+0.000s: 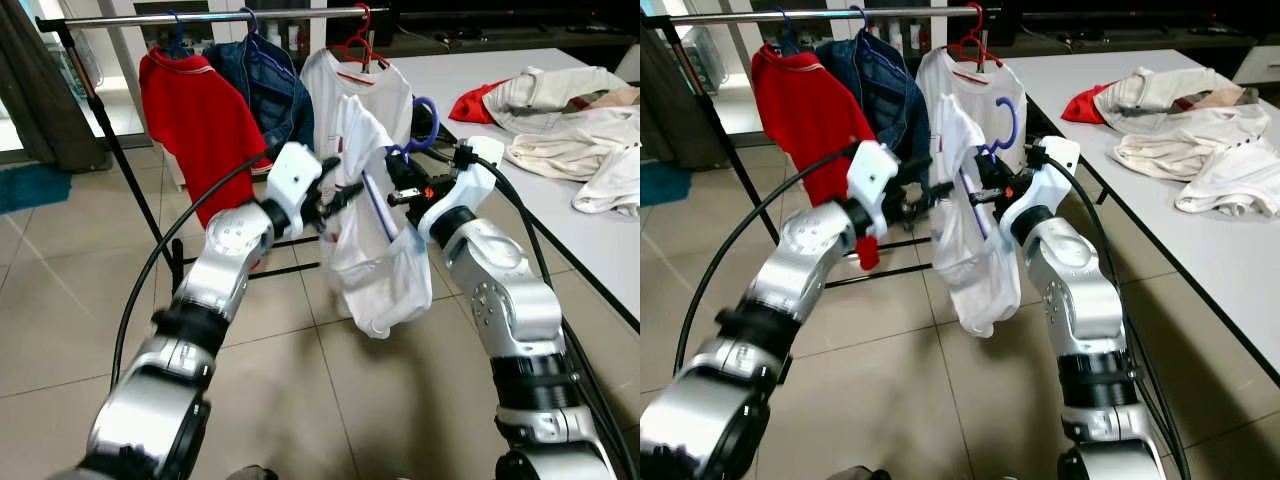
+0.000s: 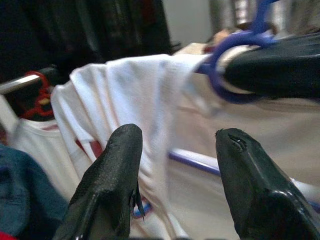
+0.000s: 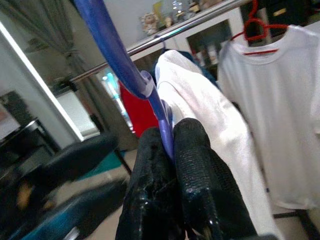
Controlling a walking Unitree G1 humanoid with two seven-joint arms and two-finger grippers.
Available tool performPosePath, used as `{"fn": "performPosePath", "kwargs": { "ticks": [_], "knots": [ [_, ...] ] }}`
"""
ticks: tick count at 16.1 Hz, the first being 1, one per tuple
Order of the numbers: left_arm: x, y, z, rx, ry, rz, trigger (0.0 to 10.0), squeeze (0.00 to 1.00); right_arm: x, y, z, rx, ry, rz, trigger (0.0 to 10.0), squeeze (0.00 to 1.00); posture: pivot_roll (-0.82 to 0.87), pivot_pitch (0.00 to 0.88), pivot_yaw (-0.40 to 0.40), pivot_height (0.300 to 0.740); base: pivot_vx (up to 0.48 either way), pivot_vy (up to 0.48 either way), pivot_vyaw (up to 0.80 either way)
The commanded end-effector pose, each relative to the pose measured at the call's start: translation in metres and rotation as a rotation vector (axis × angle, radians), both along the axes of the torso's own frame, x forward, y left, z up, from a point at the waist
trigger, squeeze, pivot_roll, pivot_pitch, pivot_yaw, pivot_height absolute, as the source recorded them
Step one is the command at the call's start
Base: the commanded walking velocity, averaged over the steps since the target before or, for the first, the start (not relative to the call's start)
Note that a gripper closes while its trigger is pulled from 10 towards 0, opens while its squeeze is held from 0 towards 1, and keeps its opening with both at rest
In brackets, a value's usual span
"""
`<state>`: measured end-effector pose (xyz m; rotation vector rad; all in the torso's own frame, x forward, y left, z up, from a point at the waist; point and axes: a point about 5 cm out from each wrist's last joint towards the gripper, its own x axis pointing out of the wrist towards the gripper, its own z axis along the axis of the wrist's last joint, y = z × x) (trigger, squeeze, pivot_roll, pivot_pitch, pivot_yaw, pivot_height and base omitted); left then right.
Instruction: Hang hanger
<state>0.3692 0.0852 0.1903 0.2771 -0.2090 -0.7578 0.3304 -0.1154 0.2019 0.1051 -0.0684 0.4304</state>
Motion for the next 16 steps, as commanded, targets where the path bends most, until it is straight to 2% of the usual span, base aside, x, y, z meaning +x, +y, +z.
{"fn": "performPosePath", "kwargs": {
  "ticks": [1,4,5,6,7,8,16],
  "knots": [
    [0.004,0.002,0.004,0.0,-0.035,0.035,10.0,0.0,-0.006,0.005,0.012,0.015,-0.04,0.036,10.0,0.0,-0.09,0.0,0.054,0.74,0.0,0.0,0.0],
    [0.008,0.003,0.005,-0.006,-0.046,0.054,10.0,0.0,-0.012,0.008,0.013,0.018,-0.037,0.05,10.0,0.0,-0.1,0.0,0.059,0.74,0.0,0.0,0.0],
    [0.009,0.002,0.003,-0.008,-0.047,0.04,6.4,0.0,-0.015,0.008,0.013,0.022,-0.031,0.051,10.0,0.0,-0.1,0.0,0.067,0.74,0.0,0.0,0.0],
    [0.009,0.002,0.003,-0.008,-0.047,0.04,6.4,0.0,-0.015,0.008,0.013,0.022,-0.031,0.051,10.0,0.0,-0.1,0.0,0.067,0.74,0.0,0.0,0.0],
    [0.008,0.001,0.001,-0.013,-0.049,0.028,0.8,0.0,-0.019,0.009,0.013,0.025,-0.025,0.054,10.0,0.0,-0.1,0.0,0.069,0.74,0.0,0.0,0.0],
    [0.008,0.001,0.001,-0.013,-0.05,0.026,0.0,0.0,-0.02,0.009,0.012,0.027,-0.024,0.055,10.0,0.0,-0.1,0.0,0.068,0.74,0.0,0.0,0.0],
    [0.009,0.001,-0.006,-0.007,-0.037,0.013,0.0,0.0,-0.024,0.013,0.017,0.031,-0.027,0.08,10.0,0.0,-0.11,0.0,0.069,0.74,0.0,0.0,0.0]
  ]
}}
